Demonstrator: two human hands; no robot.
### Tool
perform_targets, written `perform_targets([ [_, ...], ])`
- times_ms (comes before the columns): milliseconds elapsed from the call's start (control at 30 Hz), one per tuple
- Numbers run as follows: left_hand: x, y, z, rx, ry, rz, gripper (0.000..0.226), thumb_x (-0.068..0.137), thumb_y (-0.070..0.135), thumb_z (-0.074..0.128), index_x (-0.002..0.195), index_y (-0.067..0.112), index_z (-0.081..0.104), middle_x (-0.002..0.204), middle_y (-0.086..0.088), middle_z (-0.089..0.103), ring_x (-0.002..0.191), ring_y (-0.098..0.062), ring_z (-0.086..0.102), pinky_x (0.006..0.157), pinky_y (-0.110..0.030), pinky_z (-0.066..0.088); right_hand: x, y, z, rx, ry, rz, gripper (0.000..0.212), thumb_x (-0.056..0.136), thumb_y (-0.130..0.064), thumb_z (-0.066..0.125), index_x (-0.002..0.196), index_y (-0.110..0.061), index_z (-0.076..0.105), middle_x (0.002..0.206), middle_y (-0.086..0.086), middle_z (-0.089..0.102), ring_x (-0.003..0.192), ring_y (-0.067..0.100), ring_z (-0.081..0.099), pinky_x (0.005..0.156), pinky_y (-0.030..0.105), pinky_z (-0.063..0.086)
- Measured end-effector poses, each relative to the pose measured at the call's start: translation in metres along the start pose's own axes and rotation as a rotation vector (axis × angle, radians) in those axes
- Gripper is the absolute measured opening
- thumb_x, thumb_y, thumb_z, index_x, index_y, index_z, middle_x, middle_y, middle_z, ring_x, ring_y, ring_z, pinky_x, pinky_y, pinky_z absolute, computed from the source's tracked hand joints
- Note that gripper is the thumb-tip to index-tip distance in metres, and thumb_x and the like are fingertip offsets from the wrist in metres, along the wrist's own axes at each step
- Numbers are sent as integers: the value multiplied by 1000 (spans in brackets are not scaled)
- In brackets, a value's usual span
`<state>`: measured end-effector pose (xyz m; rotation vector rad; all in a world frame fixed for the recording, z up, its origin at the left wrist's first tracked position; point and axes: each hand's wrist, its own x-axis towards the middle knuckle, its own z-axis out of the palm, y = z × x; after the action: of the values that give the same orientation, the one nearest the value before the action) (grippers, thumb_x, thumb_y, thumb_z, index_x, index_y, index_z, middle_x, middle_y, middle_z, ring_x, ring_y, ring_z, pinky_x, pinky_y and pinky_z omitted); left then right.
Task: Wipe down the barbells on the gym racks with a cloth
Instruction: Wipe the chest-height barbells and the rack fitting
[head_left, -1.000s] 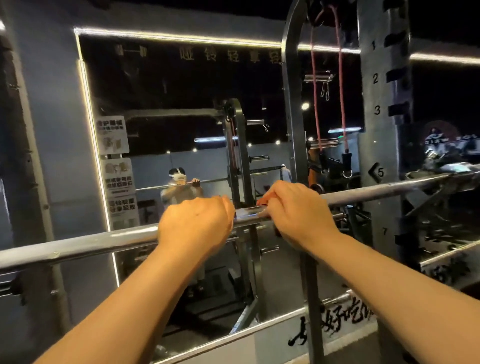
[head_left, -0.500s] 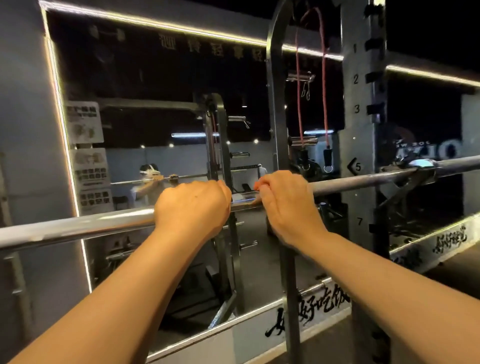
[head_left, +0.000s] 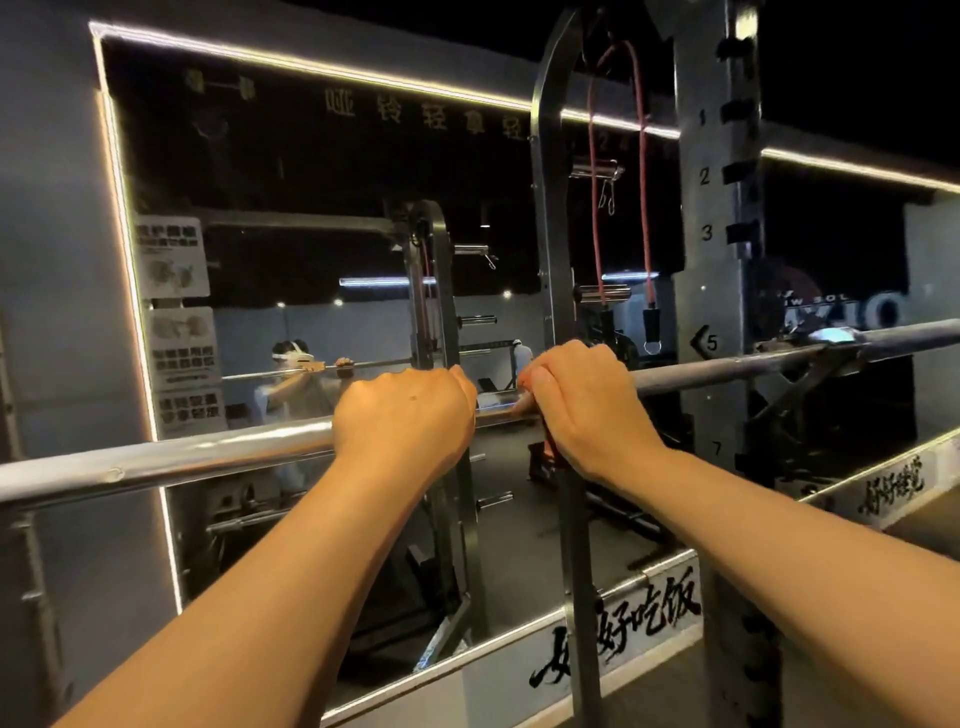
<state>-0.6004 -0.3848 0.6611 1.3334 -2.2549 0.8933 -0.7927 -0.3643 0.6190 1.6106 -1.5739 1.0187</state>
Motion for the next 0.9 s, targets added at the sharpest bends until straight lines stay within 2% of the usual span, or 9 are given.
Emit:
perform_targets([
  [133,-1,-1,1,8,25,20,14,106,24,46,116,16,52,72,-2,40,75,-26,51,65,-44,37,37,1,-8,-285,-347,14,20,106,-31,38,94,-22,52,95,1,56,90,21,54,78,39,48],
  [233,-2,0,1,26,16,15,8,104,22,52,110,17,49,70,-3,37,74,-26,48,64,-44,36,9,-12,13,-285,-36,28,23,103,-28,38,97,-20,59,90,0,54,92,24,58,83,39,45],
  [333,-1,1,-1,42,-21,3,16,102,22,57,115,16,51,71,-3,37,74,-26,46,65,-45,35,-31,-18,32,189,127,24,39,104,-32,33,136,-18,49,136,0,47,138,22,36,124,46,17],
  [400,0,2,-1,38,-7,7,16,102,20,54,117,16,51,71,-3,40,67,-25,46,62,-43,35,-34,-14,32,211,119,7,43,104,-36,31,141,-19,45,141,-3,42,140,17,29,127,43,8],
  [500,0,1,-1,34,17,16,7,103,19,51,109,17,49,71,-1,43,55,-20,38,53,-36,29,-5,-7,13,18,49,-41,37,104,-39,30,101,-25,64,97,-9,56,91,13,48,92,36,43],
  [600,-1,0,0,34,56,40,5,104,20,49,107,16,50,71,-1,44,56,-20,40,57,-39,35,24,1,-3,-180,-188,-25,34,106,-37,35,84,-21,57,80,-7,53,77,17,55,73,39,47],
  [733,-1,0,2,31,45,39,7,103,21,52,106,15,48,71,-1,41,68,-23,49,62,-41,40,-5,-15,18,-47,42,22,23,105,-33,33,101,-25,55,97,-11,48,107,20,55,97,34,38],
  [833,-1,2,1,25,19,19,13,102,22,55,113,16,51,73,-2,39,76,-25,50,65,-41,41,-46,-30,35,233,87,31,53,105,-39,29,152,-16,34,156,-1,28,153,17,10,127,47,4],
  [900,1,3,2,15,22,11,14,102,21,54,114,16,52,77,-3,43,77,-26,50,65,-41,41,-41,-21,29,201,93,-6,49,104,-40,29,145,-18,44,145,-1,41,143,17,28,124,46,20],
])
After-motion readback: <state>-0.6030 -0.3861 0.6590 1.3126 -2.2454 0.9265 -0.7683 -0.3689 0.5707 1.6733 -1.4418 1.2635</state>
